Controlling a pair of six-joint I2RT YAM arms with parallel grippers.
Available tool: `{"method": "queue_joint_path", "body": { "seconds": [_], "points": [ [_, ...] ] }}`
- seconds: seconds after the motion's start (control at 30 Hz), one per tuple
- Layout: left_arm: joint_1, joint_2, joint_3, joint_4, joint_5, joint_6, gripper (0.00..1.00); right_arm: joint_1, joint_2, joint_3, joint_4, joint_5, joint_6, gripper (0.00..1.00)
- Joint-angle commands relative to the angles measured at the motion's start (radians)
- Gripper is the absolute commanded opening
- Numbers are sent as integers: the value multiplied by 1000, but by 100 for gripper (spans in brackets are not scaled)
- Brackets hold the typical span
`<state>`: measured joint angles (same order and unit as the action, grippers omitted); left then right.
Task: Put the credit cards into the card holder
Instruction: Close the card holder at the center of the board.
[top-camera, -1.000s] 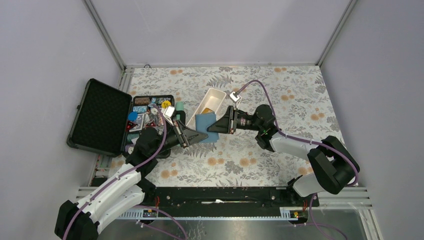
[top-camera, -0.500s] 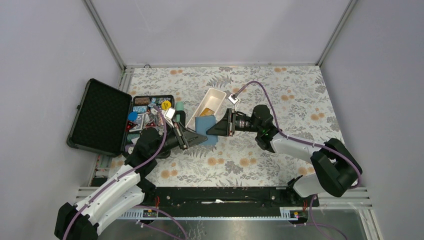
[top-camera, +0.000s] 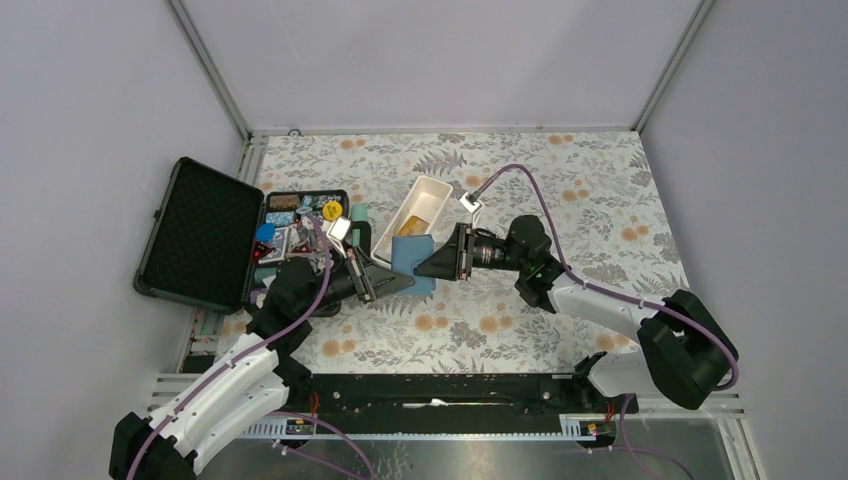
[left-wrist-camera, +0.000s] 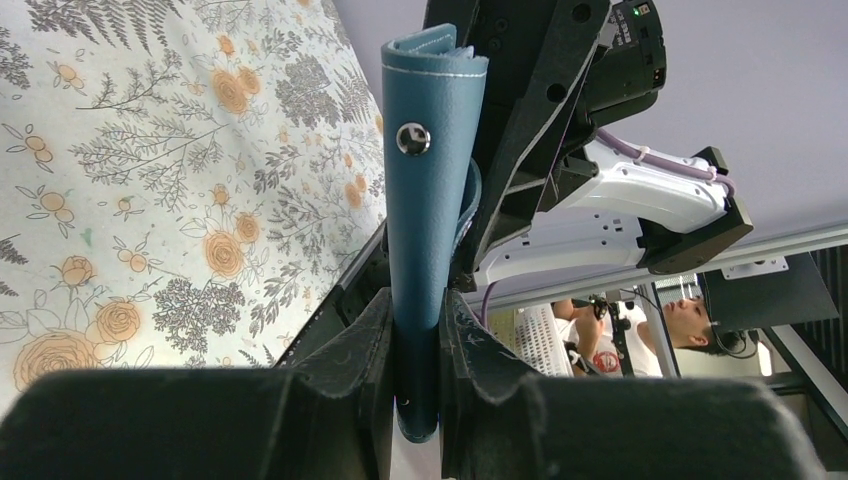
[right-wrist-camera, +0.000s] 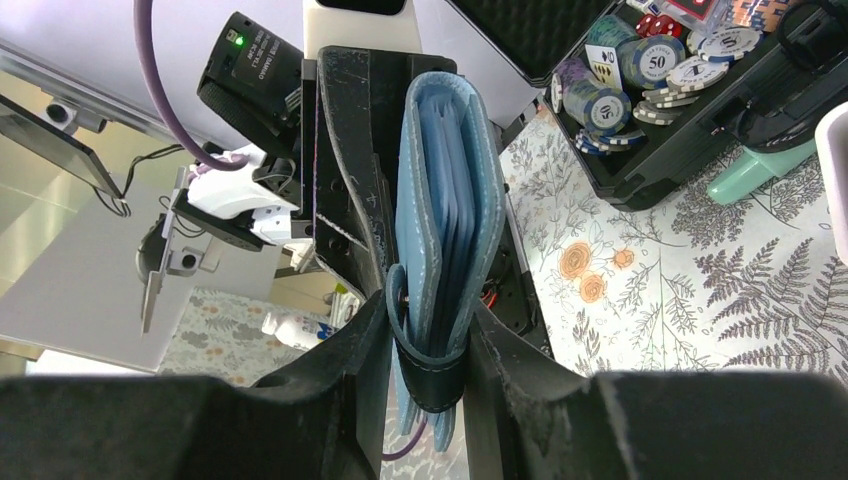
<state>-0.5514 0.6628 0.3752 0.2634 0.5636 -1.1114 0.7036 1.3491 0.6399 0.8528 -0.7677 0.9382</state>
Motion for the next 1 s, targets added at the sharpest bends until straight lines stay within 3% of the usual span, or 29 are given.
{"method": "queue_joint_path", "body": {
  "seconds": [0.0, 0.07, 0.33, 0.5, 0.67, 0.77, 0.83, 0.97],
  "points": [
    [20, -16, 31, 168, 0, -26, 0, 5, -39, -16, -92, 13, -104, 0],
    [21, -18, 36, 164, 5, -18, 6, 5, -48, -14, -59, 2, -85, 0],
    [20, -13, 57, 178, 40, 12, 54, 5, -66, -6, 104, -86, 21, 0],
    [21, -15, 61, 177, 41, 25, 58, 5, -66, -6, 157, -138, 45, 0],
    [20, -4, 78, 141, 47, 52, 57, 4, -64, 2, 160, -183, 49, 0],
    [19, -2, 90, 125, 56, 66, 52, 5, -66, 7, 130, -178, 34, 0],
    [19, -9, 90, 117, 50, 75, 39, 5, -70, 9, 103, -155, 21, 0],
    [20, -19, 84, 119, 42, 79, 4, 4, -75, 35, -5, -111, -16, 0]
  ]
}}
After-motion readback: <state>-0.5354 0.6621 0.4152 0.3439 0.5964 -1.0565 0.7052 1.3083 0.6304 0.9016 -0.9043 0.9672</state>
